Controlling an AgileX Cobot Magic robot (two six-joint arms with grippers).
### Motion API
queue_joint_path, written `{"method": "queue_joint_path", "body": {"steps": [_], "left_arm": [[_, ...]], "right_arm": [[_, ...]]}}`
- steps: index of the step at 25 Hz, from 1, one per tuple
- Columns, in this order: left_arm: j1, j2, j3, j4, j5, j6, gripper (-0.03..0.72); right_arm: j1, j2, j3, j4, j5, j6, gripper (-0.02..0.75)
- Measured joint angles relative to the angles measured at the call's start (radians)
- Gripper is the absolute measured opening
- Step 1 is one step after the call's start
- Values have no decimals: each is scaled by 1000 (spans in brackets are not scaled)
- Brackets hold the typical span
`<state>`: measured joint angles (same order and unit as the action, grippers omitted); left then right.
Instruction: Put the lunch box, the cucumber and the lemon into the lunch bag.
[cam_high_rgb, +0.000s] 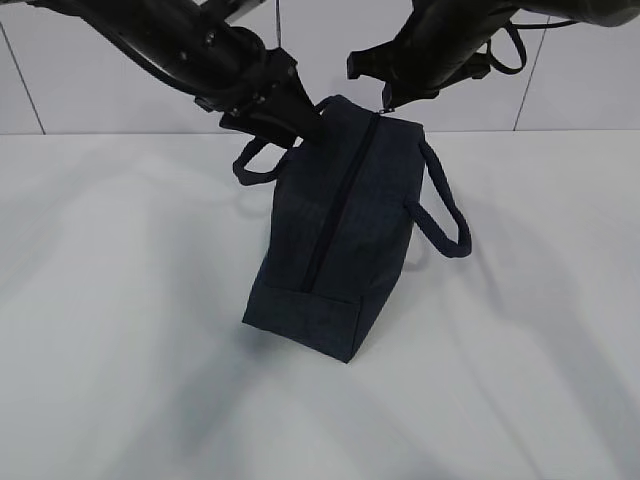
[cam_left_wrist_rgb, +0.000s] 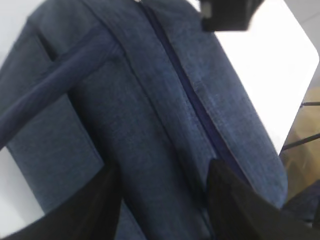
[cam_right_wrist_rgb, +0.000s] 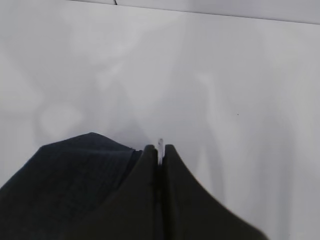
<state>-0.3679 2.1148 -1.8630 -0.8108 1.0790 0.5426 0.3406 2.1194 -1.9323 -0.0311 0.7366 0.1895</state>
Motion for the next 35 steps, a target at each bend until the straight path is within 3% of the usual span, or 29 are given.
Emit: {"method": "queue_joint_path", "body": {"steps": [7, 9, 12, 14, 21, 35], "left_arm": [[-34, 54, -33, -6, 22, -7, 352], [-34, 54, -34, -6, 22, -7, 268], [-34, 54, -34, 1, 23, -9, 59], [-34, 56, -34, 8, 38, -9, 6], [-34, 56, -40, 96, 91, -12, -9], [-40, 8, -40, 245, 110, -164, -10]], "right_arm": [[0, 0, 0, 0, 0, 0, 0], [0, 0, 0, 0, 0, 0, 0], [0, 0, 0, 0, 2, 0, 0], [0, 0, 0, 0, 2, 0, 0], [0, 5, 0, 17, 0, -2, 0], [0, 8, -11, 31, -11, -2, 0]]}}
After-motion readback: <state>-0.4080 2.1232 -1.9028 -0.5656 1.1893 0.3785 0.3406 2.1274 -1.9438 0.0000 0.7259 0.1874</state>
